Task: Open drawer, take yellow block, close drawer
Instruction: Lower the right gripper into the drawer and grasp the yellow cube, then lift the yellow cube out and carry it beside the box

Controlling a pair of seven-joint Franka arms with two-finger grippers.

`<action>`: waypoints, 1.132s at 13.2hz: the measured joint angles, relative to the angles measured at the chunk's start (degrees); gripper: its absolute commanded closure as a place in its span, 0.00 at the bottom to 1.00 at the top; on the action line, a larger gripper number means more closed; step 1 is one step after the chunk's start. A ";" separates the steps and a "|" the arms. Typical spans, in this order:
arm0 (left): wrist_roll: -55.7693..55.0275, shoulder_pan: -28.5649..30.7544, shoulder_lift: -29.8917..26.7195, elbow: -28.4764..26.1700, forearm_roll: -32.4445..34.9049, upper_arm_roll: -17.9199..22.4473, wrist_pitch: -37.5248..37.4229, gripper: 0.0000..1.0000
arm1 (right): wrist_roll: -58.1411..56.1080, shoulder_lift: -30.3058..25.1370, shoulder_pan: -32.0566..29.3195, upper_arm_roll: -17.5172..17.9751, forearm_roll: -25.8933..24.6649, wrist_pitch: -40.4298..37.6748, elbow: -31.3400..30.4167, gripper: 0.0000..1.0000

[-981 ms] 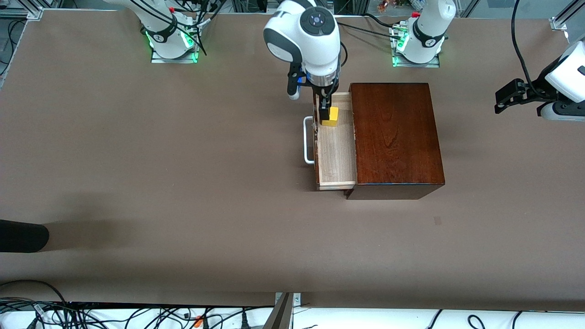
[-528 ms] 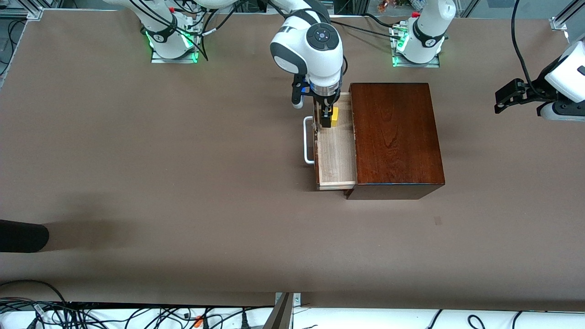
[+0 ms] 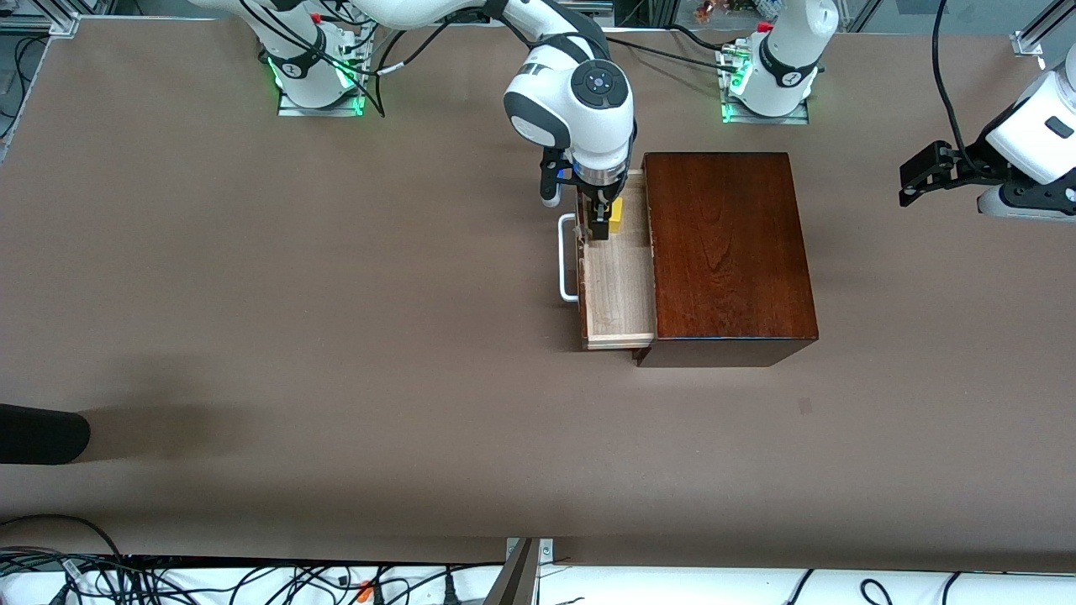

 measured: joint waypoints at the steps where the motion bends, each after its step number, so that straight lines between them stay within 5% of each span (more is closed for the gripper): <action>1: 0.00 0.03 -0.01 0.00 0.00 0.01 0.00 0.00 | 0.00 0.05 0.05 -0.05 -0.06 0.11 0.00 0.79; 2: 0.00 0.09 -0.01 0.00 0.00 0.04 0.00 0.00 | 0.00 0.05 0.08 -0.12 -0.17 0.21 0.08 0.96; 3: 0.00 0.16 -0.01 0.00 0.00 0.06 0.00 0.00 | 0.00 0.05 0.08 -0.24 -0.21 0.28 0.31 1.00; 8: 0.00 0.22 -0.01 0.00 0.00 0.07 0.00 0.00 | 0.00 -1.49 -0.10 -0.74 -0.24 -2.84 4.24 1.00; 11: 0.01 0.16 -0.01 0.00 0.00 -0.06 0.00 0.00 | -2.06 -3.41 -0.92 -0.77 0.59 -13.25 11.18 1.00; 15: 0.01 0.05 -0.04 0.02 0.00 -0.33 -0.18 0.00 | -25.42 -9.77 -8.35 -1.23 7.22 -24.78 13.79 1.00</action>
